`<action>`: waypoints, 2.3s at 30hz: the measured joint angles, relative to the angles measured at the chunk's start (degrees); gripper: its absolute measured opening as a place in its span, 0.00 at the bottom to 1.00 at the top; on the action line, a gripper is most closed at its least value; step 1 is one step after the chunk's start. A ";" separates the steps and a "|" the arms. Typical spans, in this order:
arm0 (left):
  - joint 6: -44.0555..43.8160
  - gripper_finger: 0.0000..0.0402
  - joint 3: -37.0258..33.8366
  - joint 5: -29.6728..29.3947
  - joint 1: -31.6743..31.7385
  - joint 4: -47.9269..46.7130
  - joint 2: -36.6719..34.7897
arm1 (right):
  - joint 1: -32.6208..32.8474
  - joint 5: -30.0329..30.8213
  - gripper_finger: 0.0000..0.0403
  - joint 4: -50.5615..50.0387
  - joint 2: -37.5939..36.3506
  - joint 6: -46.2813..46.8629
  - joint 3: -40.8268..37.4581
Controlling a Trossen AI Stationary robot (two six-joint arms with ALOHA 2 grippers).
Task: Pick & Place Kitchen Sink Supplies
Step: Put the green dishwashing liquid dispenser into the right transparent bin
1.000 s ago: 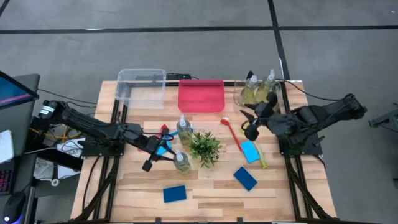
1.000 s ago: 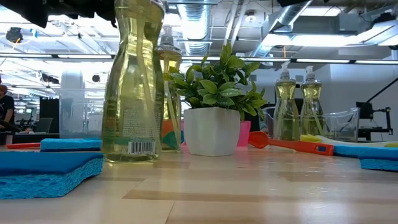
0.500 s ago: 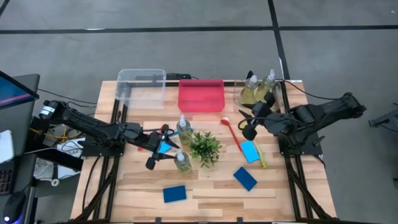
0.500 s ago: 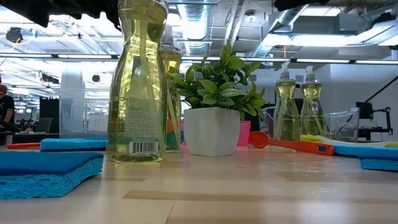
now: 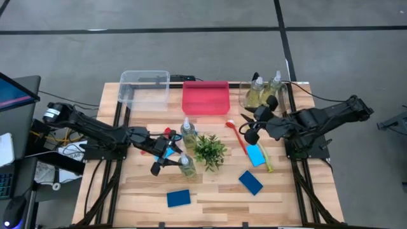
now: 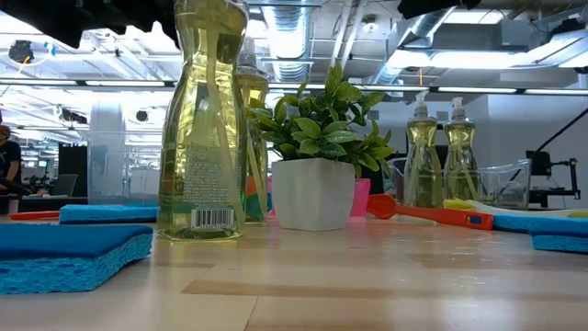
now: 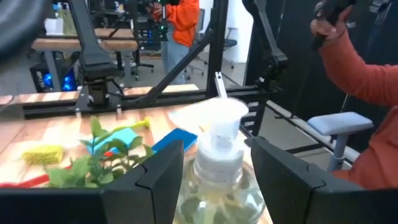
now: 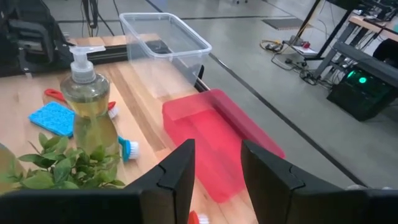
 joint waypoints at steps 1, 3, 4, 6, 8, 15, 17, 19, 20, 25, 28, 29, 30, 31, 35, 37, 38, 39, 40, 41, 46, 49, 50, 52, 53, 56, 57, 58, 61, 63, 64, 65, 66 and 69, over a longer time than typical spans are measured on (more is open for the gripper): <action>-0.01 0.48 0.03 -0.04 0.02 0.51 0.63 | 0.00 -0.02 0.30 0.07 -0.01 -0.02 0.00; -0.05 0.48 0.03 -0.10 0.02 1.90 2.17 | 0.00 -0.09 0.30 0.42 0.21 -0.05 0.00; -0.05 0.47 0.03 -0.12 0.02 3.15 2.97 | 0.00 -0.13 0.30 0.46 0.25 -0.09 0.00; -0.21 0.47 0.03 -0.14 0.00 5.75 4.13 | 0.00 -0.15 0.30 0.59 0.31 -0.24 0.00; -0.23 0.47 0.03 -0.16 0.02 8.10 4.90 | 0.00 -0.17 0.30 0.59 0.36 -0.24 0.00; -0.25 0.46 0.05 -0.34 0.02 10.00 4.93 | 0.02 -0.17 0.30 0.59 0.32 -0.24 0.00; -0.55 0.45 0.05 -0.35 0.02 10.01 4.93 | 0.00 -0.17 0.30 0.59 0.32 -0.24 0.00; -1.23 0.44 0.05 -0.35 0.02 10.09 4.93 | 0.00 -0.17 0.30 0.59 0.32 -0.24 0.00; -1.30 0.43 0.03 -0.34 0.02 10.09 4.93 | 0.00 -0.17 0.30 0.59 0.32 -0.24 0.00; -1.48 0.36 0.03 -0.20 0.02 10.05 4.93 | 0.00 -1.96 0.30 0.59 0.32 -0.24 0.00; -1.47 0.30 0.04 -0.28 0.02 10.05 4.93 | 0.00 -3.26 0.30 0.59 0.59 -0.24 0.00; -1.45 0.28 0.05 -0.32 0.02 10.06 4.93 | 0.00 -3.64 0.30 0.56 0.65 -0.24 0.00; -1.45 0.27 0.03 -0.32 0.02 10.07 4.93 | 0.00 -4.06 0.30 0.59 0.65 -0.24 0.00; -1.43 0.25 0.03 -0.32 0.02 10.07 4.91 | 0.00 -4.63 0.30 0.57 0.65 -0.24 0.00; -1.20 0.20 0.04 -0.34 0.02 10.19 4.91 | 0.00 -4.89 0.30 0.57 0.69 -0.24 0.00; -1.34 0.18 0.05 -0.36 0.02 10.32 4.90 | 0.00 -4.90 0.30 0.57 0.69 -0.24 0.00; -1.43 0.18 0.05 -0.37 0.02 10.34 4.91 | 0.00 -4.87 0.31 0.57 0.69 -0.24 0.00; -1.46 0.18 0.04 -0.37 0.02 10.37 4.89 | 0.00 -4.87 0.31 0.57 0.69 -0.24 0.00; -1.47 0.18 0.03 -0.36 0.02 10.40 4.89 | 0.00 -4.87 0.31 0.57 0.69 -0.24 0.00; -1.50 0.18 0.03 -0.36 0.02 10.42 4.89 | 0.00 -4.87 0.30 0.57 0.69 -0.24 0.00; -1.56 0.18 0.03 -0.09 0.02 10.54 4.91 | 0.00 -4.87 0.30 0.57 0.69 -0.24 0.00; -2.12 0.17 0.03 1.19 0.02 10.71 4.91 | 0.00 -4.87 0.30 0.57 0.69 -0.24 0.00; -2.54 0.17 0.03 1.53 0.02 10.80 4.90 | 0.00 -4.87 0.30 0.57 0.69 -0.24 0.00; -3.49 0.18 0.01 2.19 0.02 10.85 4.67 | 0.00 -4.87 0.30 0.62 0.69 -0.24 0.00; -3.66 0.18 -0.01 2.59 0.02 10.85 4.44 | 0.00 -4.87 0.30 0.63 0.69 -0.24 0.00; -3.68 0.17 -0.03 3.16 -0.40 10.92 3.14 | 0.00 -4.87 0.30 0.81 0.69 -0.24 0.00; -3.66 0.17 -0.03 3.17 -0.64 11.01 2.67 | 0.00 -4.87 0.30 0.83 0.69 -0.24 0.00; -3.62 0.17 -0.03 3.16 -0.82 11.27 2.16 | 0.00 -4.87 0.30 0.83 0.69 -0.24 0.00; -3.48 0.17 -0.03 3.16 -1.58 11.36 0.61 | 0.00 -4.87 0.30 0.83 0.69 -0.24 0.00; -3.46 0.18 -0.03 3.18 -1.88 11.36 -0.36 | 0.00 -4.87 0.30 0.83 0.69 -0.24 0.00; -3.49 0.17 -0.03 3.21 -1.92 11.36 -0.77 | 0.00 -4.87 0.30 0.85 0.69 -0.24 0.00; -3.49 0.17 -0.03 3.37 -1.92 11.33 -1.12 | 0.00 -4.87 0.30 0.86 0.69 -0.24 0.00; -3.52 0.17 -0.03 3.39 -1.92 11.32 -1.50 | 0.00 -4.87 0.30 0.91 0.69 -0.24 0.00; -3.48 0.17 -0.03 3.33 -1.92 11.33 -2.37 | 0.00 -4.87 0.30 1.18 0.69 -0.24 0.00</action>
